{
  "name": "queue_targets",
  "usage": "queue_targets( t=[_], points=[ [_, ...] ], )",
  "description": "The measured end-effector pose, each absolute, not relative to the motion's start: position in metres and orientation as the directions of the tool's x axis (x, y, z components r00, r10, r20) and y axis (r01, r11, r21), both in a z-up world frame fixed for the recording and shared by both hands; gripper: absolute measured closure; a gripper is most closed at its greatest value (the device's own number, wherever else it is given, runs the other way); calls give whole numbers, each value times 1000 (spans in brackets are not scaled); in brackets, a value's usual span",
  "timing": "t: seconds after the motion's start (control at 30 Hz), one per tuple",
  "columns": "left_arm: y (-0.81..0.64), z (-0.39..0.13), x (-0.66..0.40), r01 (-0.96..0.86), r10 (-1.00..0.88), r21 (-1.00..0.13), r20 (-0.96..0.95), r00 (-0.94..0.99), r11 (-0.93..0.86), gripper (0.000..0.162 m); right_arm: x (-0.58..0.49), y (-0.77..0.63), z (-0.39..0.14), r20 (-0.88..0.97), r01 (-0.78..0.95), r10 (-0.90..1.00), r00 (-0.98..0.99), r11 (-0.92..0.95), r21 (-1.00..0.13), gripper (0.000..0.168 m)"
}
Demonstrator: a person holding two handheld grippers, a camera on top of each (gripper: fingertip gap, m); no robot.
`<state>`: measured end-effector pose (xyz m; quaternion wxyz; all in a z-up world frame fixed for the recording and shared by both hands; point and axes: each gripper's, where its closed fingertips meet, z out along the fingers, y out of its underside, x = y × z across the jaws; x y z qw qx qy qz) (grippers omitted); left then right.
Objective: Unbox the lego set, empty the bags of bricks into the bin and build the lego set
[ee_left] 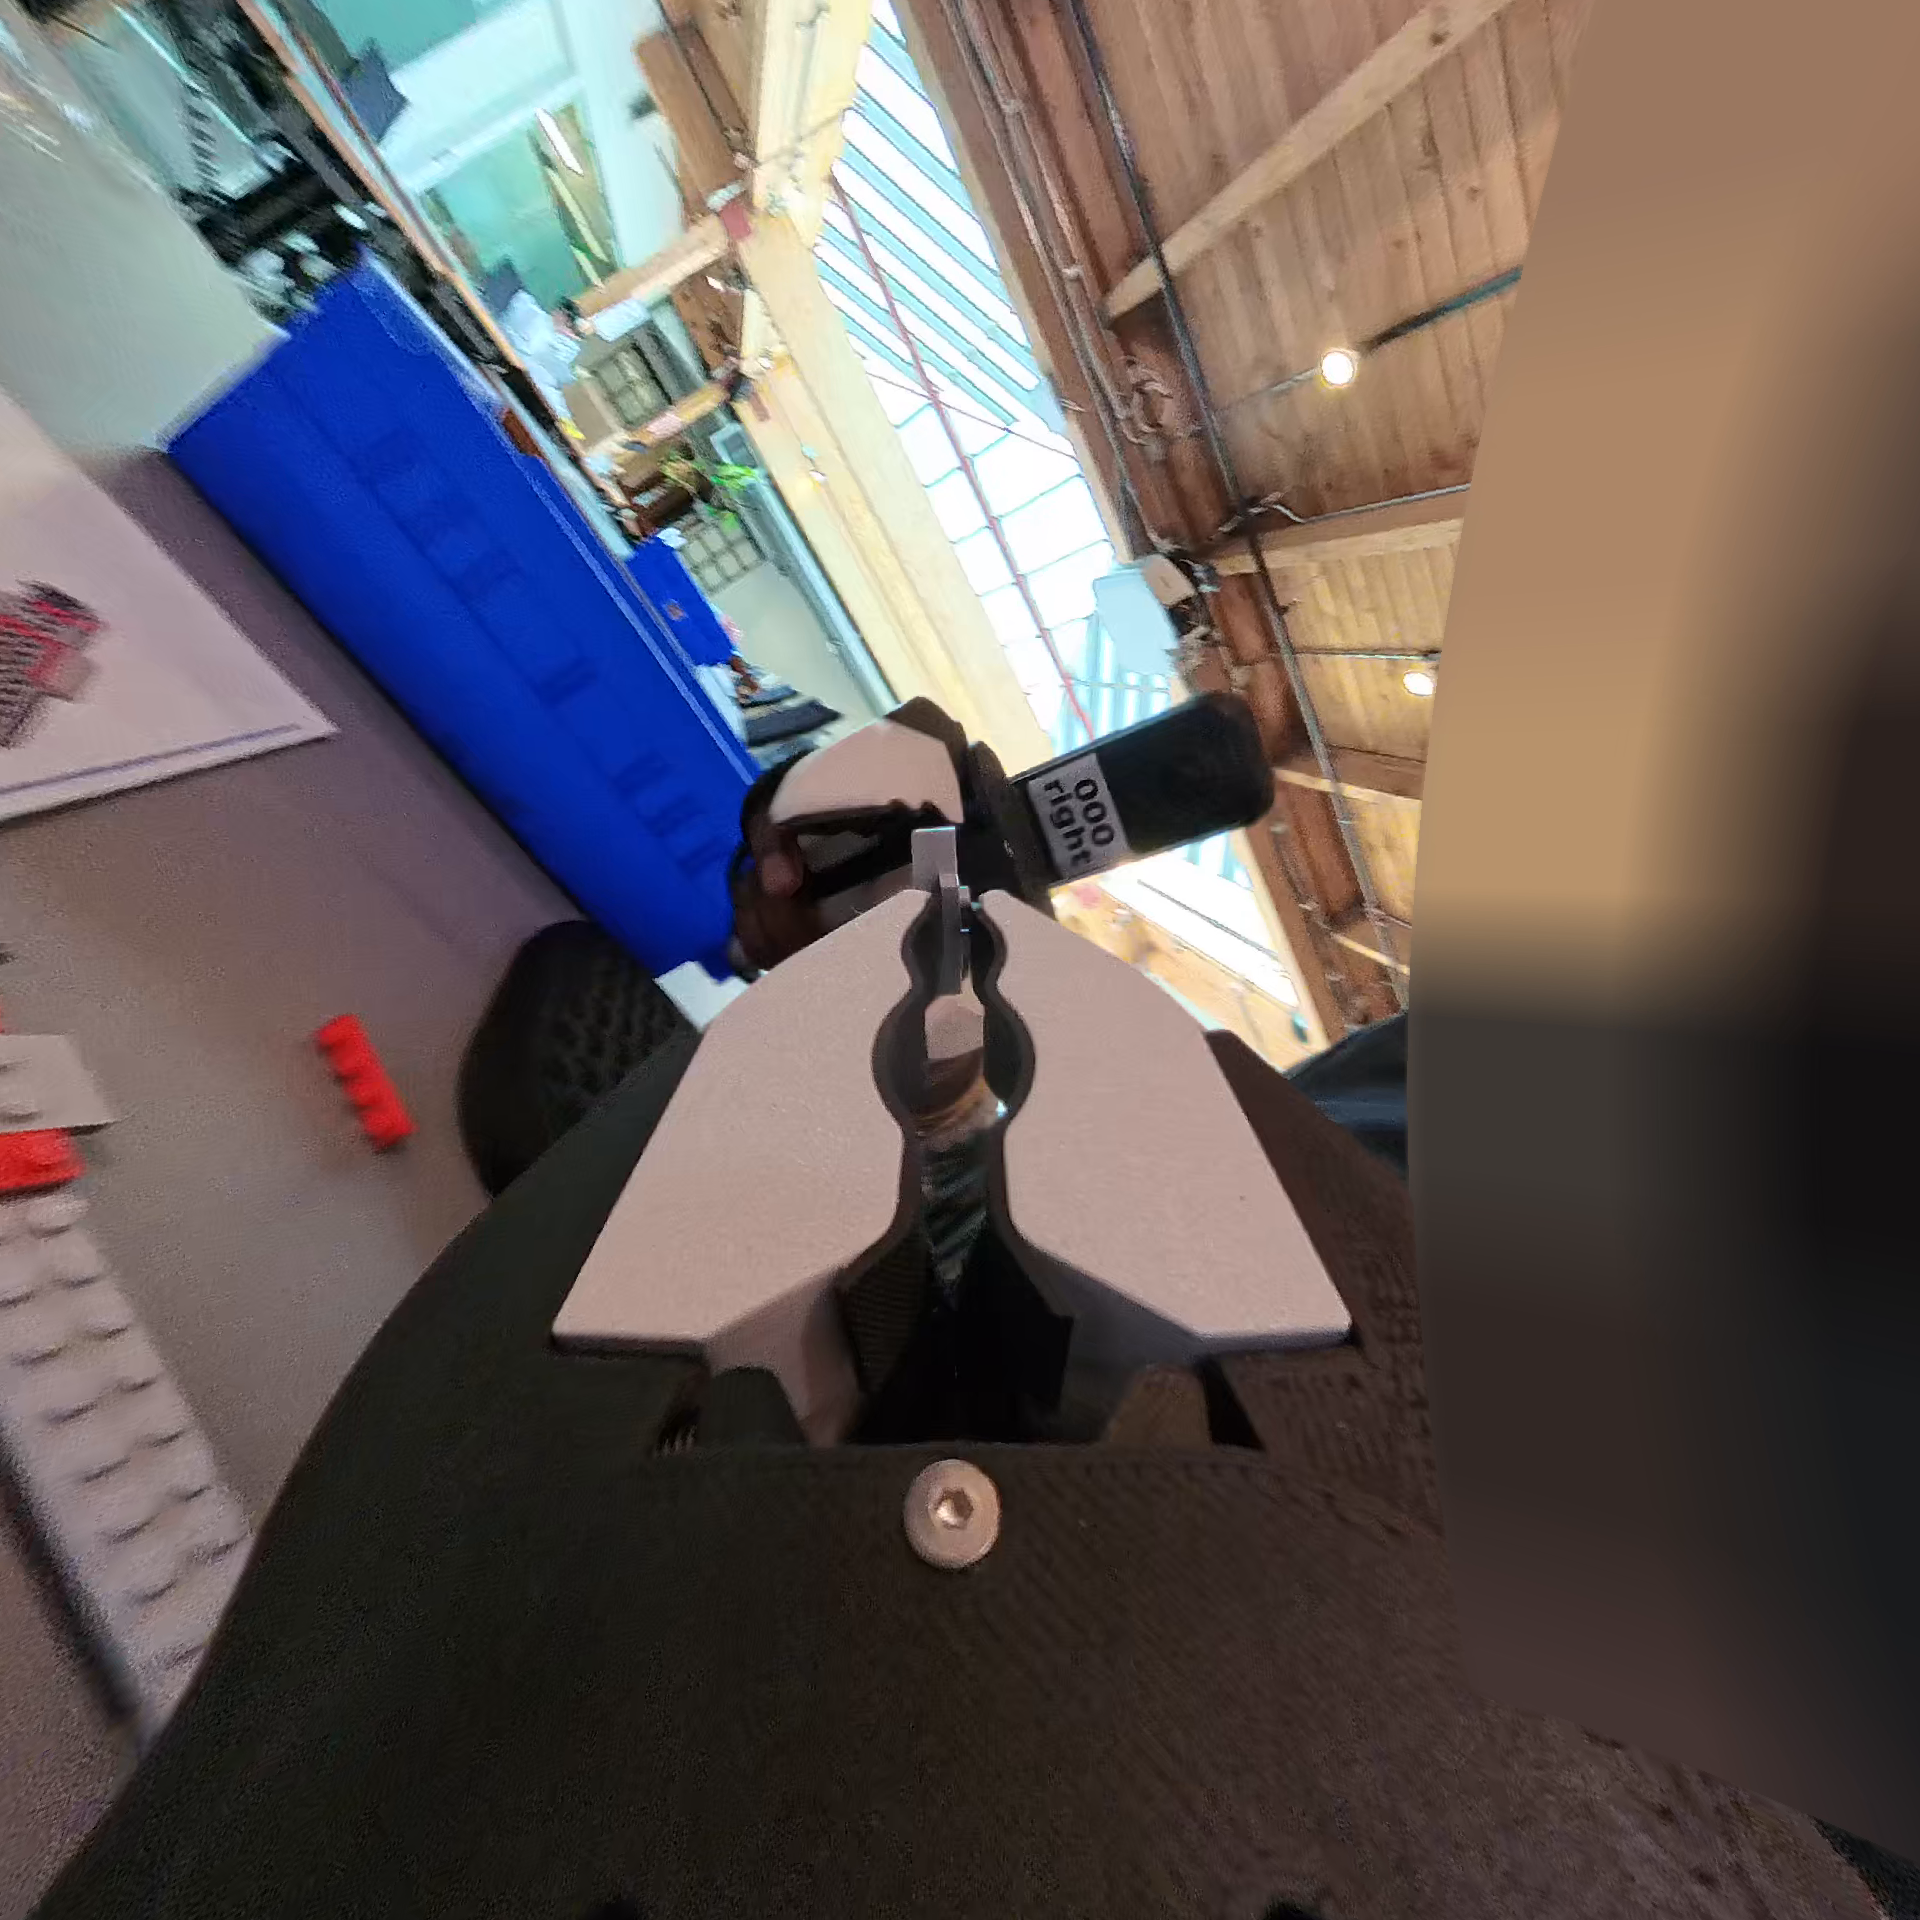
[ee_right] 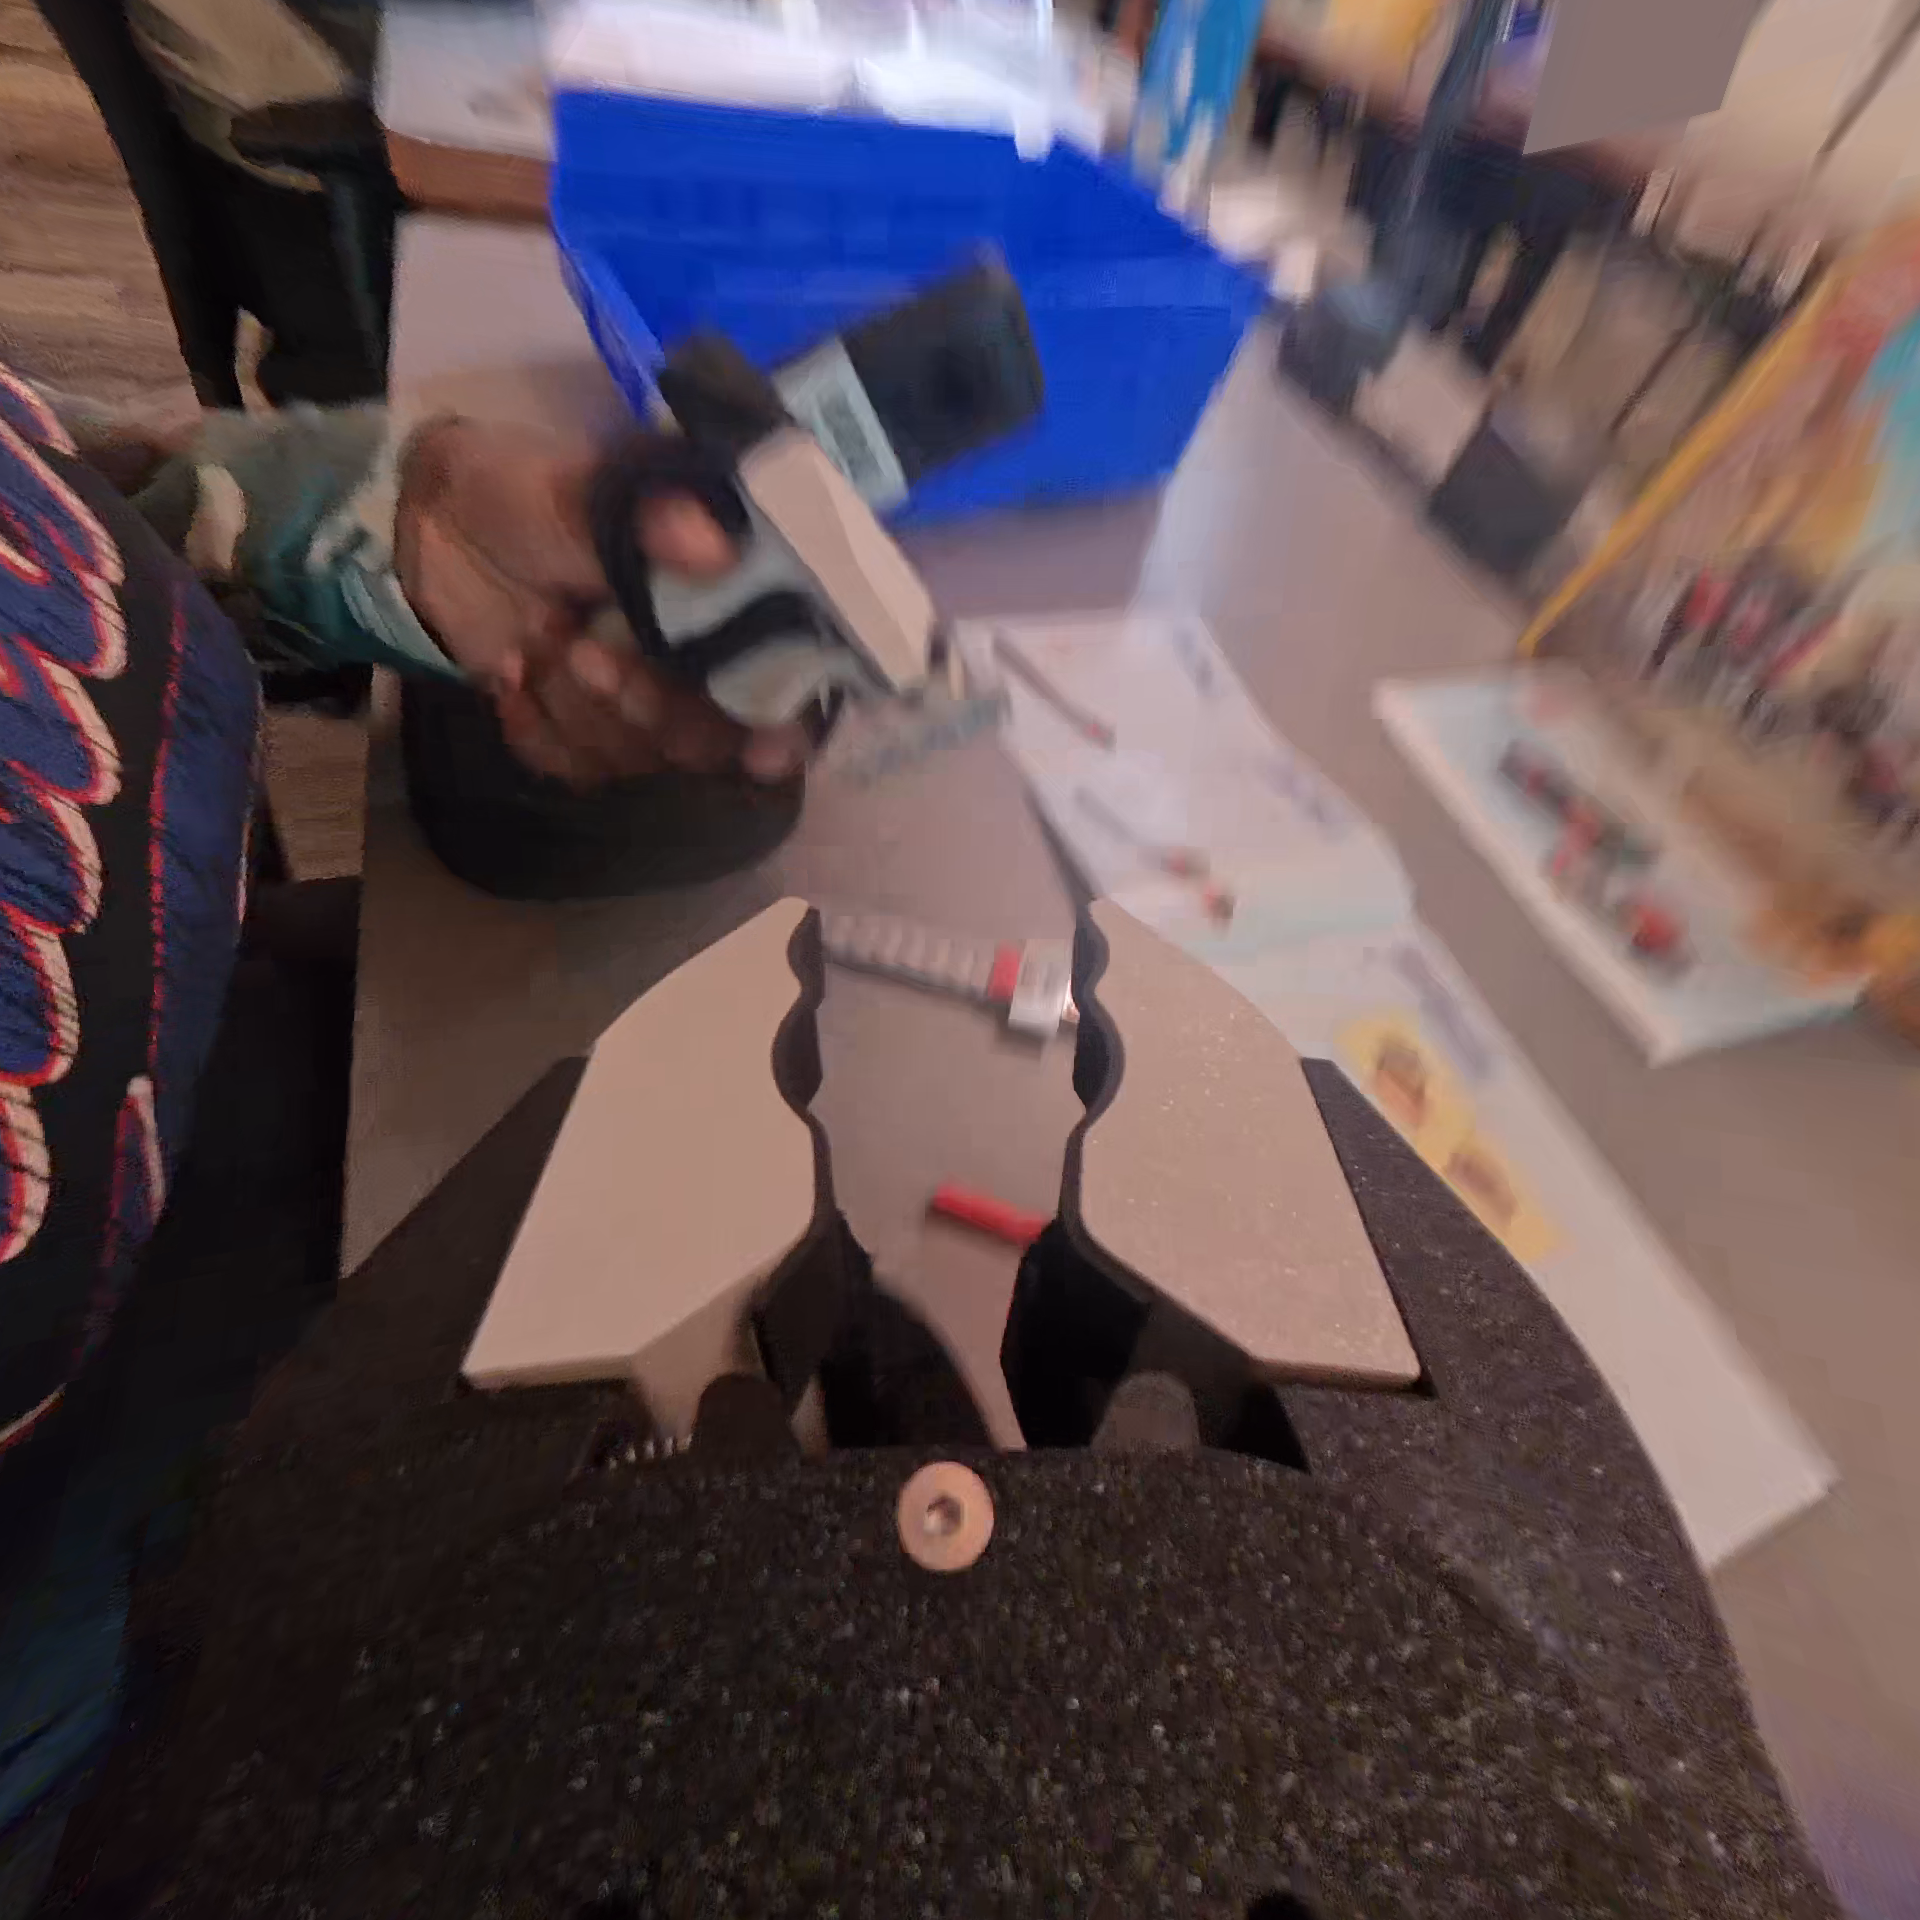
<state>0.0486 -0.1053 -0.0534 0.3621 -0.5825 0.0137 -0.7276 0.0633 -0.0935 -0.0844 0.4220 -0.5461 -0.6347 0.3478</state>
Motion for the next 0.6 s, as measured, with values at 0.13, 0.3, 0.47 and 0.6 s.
queue_targets(
  t=[0.13,0.3,0.47,0.6],
  points=[
    [-96,-69,31,539,-532,-474,845,57,-696,157,92,-71,-151,-44,702,991,123,-118,-702,124],
    [-94,-71,25,549,-529,-477,845,72,-687,158,88,-68,-181,-53,804,978,203,-198,-561,117],
    [-94,-72,25,551,-529,-469,847,57,-691,157,87,-67,-191,-32,842,977,209,-197,-503,135],
    [-95,-71,25,548,-531,-466,846,45,-695,158,96,-72,-162,-30,741,984,175,-152,-654,135]
  ],
)
